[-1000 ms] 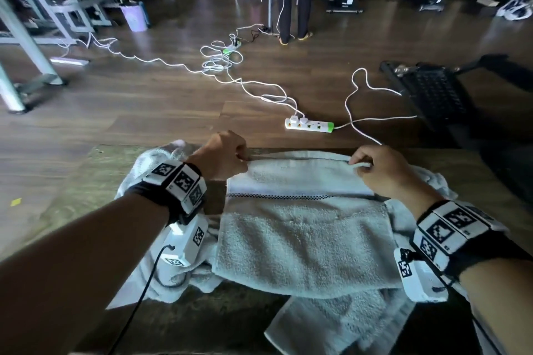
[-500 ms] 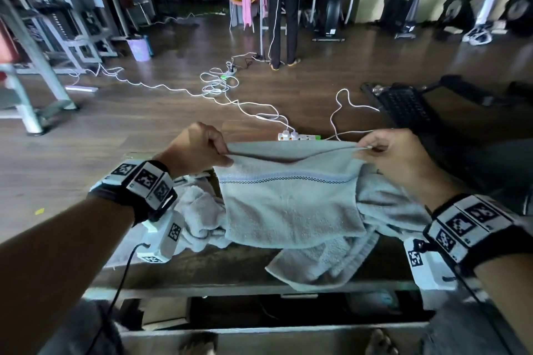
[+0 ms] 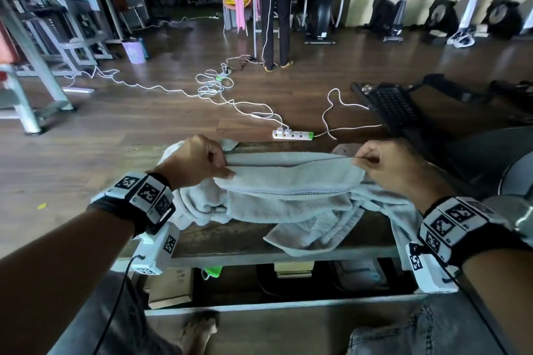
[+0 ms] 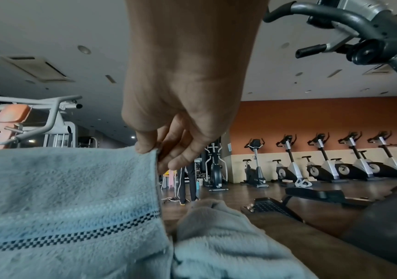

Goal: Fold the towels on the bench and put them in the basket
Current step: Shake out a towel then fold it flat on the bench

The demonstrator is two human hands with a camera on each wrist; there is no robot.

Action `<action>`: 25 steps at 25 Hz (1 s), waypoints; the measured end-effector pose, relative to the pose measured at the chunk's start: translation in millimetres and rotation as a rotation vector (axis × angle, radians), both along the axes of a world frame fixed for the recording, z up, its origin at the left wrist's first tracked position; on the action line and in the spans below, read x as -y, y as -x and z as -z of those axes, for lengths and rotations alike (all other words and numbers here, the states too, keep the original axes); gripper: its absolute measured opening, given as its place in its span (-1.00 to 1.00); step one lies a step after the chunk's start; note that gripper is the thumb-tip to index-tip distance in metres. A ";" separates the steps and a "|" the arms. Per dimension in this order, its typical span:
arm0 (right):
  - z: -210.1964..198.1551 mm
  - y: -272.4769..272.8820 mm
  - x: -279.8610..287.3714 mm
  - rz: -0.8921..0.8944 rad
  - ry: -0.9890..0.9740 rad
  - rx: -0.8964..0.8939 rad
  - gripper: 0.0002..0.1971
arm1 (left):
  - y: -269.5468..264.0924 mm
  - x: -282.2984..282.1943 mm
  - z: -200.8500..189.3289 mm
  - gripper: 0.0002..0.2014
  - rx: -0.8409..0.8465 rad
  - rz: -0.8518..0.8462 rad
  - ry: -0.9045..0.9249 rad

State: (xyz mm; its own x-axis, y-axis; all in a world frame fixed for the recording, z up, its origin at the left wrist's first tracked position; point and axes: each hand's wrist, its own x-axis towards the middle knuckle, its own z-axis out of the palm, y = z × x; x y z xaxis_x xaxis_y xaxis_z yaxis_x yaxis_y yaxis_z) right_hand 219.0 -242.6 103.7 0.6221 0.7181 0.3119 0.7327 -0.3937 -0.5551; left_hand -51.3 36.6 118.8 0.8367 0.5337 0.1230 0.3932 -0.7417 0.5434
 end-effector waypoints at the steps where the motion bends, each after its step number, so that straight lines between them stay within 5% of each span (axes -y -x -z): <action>1: 9.2 1.8 3.5 0.005 0.026 0.016 -0.92 | 2.3 2.9 9.0 -0.73 -0.064 0.032 -0.050; 5: 55.4 7.1 13.0 -0.039 0.162 -0.022 -0.85 | 12.0 19.5 54.7 -0.84 -0.251 0.154 -0.107; 15: 87.5 24.7 11.8 -0.039 0.130 -0.215 -0.87 | 15.1 33.1 102.4 -0.82 -0.173 0.153 -0.091; 20: 75.7 51.3 -4.5 -0.183 -0.083 -0.344 -0.75 | -42.7 86.9 92.6 -0.78 0.198 0.271 -0.084; 25: 72.6 71.9 -8.2 -0.237 -0.147 -0.404 -0.73 | -81.7 135.4 96.4 -0.78 0.281 0.244 0.120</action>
State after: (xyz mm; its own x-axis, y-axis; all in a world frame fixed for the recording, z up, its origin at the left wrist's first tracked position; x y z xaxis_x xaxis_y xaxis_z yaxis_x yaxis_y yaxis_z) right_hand 147.2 -234.4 31.1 0.5387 0.8213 0.1880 0.5073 -0.1380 -0.8506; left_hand 30.4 -98.7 22.4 0.8836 0.3475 0.3139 0.0367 -0.7196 0.6934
